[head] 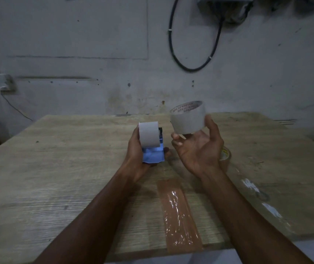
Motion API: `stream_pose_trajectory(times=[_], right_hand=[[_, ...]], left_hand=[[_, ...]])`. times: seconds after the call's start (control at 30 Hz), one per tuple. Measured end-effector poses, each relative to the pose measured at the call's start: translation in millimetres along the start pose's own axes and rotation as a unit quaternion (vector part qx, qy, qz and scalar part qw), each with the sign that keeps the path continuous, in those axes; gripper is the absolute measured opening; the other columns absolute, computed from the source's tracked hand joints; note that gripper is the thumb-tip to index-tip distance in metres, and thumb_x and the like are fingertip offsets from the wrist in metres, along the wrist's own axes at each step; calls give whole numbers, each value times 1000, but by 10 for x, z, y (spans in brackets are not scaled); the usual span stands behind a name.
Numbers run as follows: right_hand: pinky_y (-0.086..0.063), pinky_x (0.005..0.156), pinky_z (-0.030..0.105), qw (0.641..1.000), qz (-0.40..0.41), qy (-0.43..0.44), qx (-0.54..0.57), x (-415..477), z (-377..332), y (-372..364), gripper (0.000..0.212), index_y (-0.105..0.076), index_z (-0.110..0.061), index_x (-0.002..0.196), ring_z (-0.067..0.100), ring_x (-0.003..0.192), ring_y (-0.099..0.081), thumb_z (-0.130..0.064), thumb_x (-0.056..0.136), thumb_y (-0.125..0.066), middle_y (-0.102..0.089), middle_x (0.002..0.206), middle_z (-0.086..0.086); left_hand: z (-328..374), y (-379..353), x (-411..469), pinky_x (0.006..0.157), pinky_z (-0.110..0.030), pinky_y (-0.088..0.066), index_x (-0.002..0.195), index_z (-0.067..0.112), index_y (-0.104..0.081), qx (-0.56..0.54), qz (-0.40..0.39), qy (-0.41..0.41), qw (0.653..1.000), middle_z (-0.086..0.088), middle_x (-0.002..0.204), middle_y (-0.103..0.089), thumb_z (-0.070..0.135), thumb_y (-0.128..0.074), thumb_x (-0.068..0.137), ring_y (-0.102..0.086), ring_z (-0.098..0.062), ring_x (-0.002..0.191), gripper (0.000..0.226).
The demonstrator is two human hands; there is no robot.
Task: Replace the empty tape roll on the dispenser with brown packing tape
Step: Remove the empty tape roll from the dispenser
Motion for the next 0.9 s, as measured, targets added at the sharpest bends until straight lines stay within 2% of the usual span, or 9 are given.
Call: stream_pose_trajectory(times=[0.07, 0.13, 0.27, 0.37, 0.57, 0.67, 0.77, 0.83, 0.9], right_hand=[[-37, 55, 28, 1000, -6, 1, 2, 16, -51, -53, 76, -41, -1, 147, 25, 68, -52, -53, 91, -49, -50, 117, 20], [-37, 55, 29, 1000, -8, 10, 18, 56, -137, -129, 78, -42, 0, 146, 25, 67, -52, -53, 90, -52, -44, 122, 20], [-43, 59, 30, 997, 8, 64, 47, 132, -459, -215, 75, -46, 2, 142, 28, 72, -55, -51, 89, -57, -46, 121, 22], [-48, 61, 32, 991, 51, 111, 55, 145, -774, -106, 67, -51, -1, 137, 30, 75, -57, -47, 89, -61, -50, 116, 20], [-52, 67, 32, 965, 179, 189, 46, 109, -1187, 515, 68, -49, -4, 141, 29, 82, -59, -42, 87, -68, -53, 116, 18], [-53, 67, 32, 954, 224, 198, 29, 23, -1208, 821, 71, -48, -5, 142, 29, 89, -56, -42, 85, -70, -51, 116, 18], [-54, 66, 33, 944, 261, 202, 14, -108, -1253, 1177, 75, -48, -6, 142, 32, 99, -53, -41, 81, -74, -48, 123, 20], [-54, 66, 34, 937, 273, 218, 4, -142, -1321, 1302, 68, -52, -6, 136, 34, 98, -53, -39, 81, -74, -47, 124, 20], [-54, 64, 33, 936, 282, 210, -36, -85, -1315, 1255, 53, -55, -12, 127, 32, 86, -58, -39, 85, -70, -50, 118, 19]], left_hand=[[3, -5, -17, 103, -51, -44, 125, 5, -57, -34, -9, 14, 999, -20, 137, -56, 48, -44, 100, -54, -34, 117, 51], [17, -13, -24, 95, -49, -48, 123, 5, -58, -48, -5, 14, 999, -21, 136, -54, 47, -45, 99, -56, -35, 110, 50], [14, 4, 0, 62, -44, -60, 99, 9, -66, -42, -28, 8, 999, -14, 94, -71, 47, -39, 102, -69, -28, 74, 46], [8, -20, -18, 61, -45, -61, 98, 10, -66, -34, -37, 0, 999, -13, 93, -70, 46, -38, 102, -66, -29, 78, 46], [-21, -92, -43, 62, -40, -61, 100, 13, -67, -31, -70, 8, 997, -10, 98, -63, 47, -36, 103, -60, -26, 83, 46], [-70, -94, 0, 77, -45, -59, 88, 16, -80, -26, -76, 23, 996, -7, 104, -66, 50, -36, 102, -62, -24, 90, 57], [-243, -169, 24, 90, -50, -53, 81, 20, -82, 6, -102, 27, 994, -3, 104, -67, 51, -34, 103, -63, -23, 92, 61], [-300, -271, 20, 88, -52, -56, 80, 20, -83, 18, -120, 43, 992, -6, 105, -68, 49, -35, 103, -66, -25, 93, 61], [-218, -243, -8, 73, -49, -62, 77, 16, -83, -4, -117, 40, 992, -8, 102, -71, 49, -33, 103, -72, -26, 86, 65]])
Point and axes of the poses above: each hand's wrist, its own x-axis towards the middle knuckle, its own y-axis out of the back of the hand, z = x × y, the point moved 2 cm from there along x, towards the middle knuckle
